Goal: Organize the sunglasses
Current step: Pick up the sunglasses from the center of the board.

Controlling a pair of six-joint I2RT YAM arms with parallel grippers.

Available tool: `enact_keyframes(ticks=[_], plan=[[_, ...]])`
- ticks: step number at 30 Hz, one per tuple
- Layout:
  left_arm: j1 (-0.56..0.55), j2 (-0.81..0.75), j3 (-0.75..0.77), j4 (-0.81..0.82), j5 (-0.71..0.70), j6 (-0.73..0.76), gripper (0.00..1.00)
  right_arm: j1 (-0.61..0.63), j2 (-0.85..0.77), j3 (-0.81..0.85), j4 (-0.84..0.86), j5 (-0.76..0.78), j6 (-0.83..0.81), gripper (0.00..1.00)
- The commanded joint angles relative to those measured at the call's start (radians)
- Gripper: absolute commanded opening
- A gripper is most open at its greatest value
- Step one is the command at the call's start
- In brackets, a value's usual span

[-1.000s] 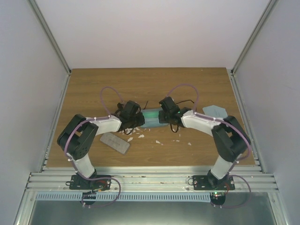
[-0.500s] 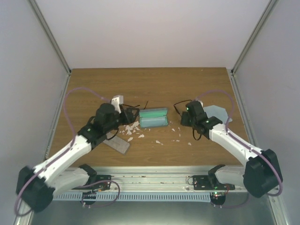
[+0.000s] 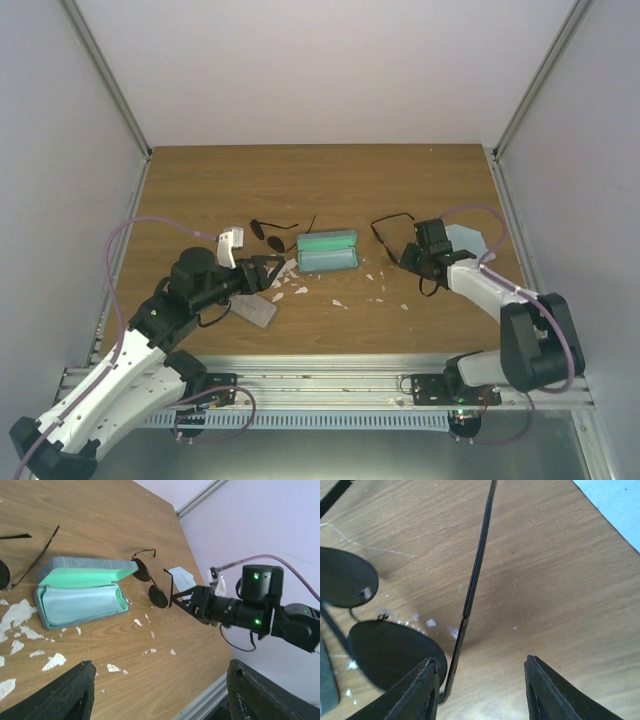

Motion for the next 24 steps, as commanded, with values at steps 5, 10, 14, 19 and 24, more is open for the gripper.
enact_keyframes(ticks=[5, 10, 14, 19, 24], plan=[[0.001, -0.025, -0.04, 0.02, 0.046, -0.07, 0.72, -0.03, 0.194, 0.096, 0.143, -0.069, 0.016, 0.41], [0.001, 0.006, -0.037, 0.046, 0.044, -0.078, 0.72, -0.031, 0.211, 0.114, 0.131, -0.045, 0.003, 0.13], [0.001, 0.047, -0.032, 0.077, 0.043, -0.091, 0.72, -0.031, 0.169, 0.113, 0.103, 0.004, -0.009, 0.01], [0.001, 0.12, -0.013, 0.155, 0.063, -0.156, 0.72, 0.004, 0.059, 0.131, 0.044, 0.053, -0.014, 0.01], [-0.006, 0.201, 0.025, 0.251, 0.093, -0.223, 0.72, 0.107, -0.054, 0.209, -0.077, 0.117, 0.017, 0.0]])
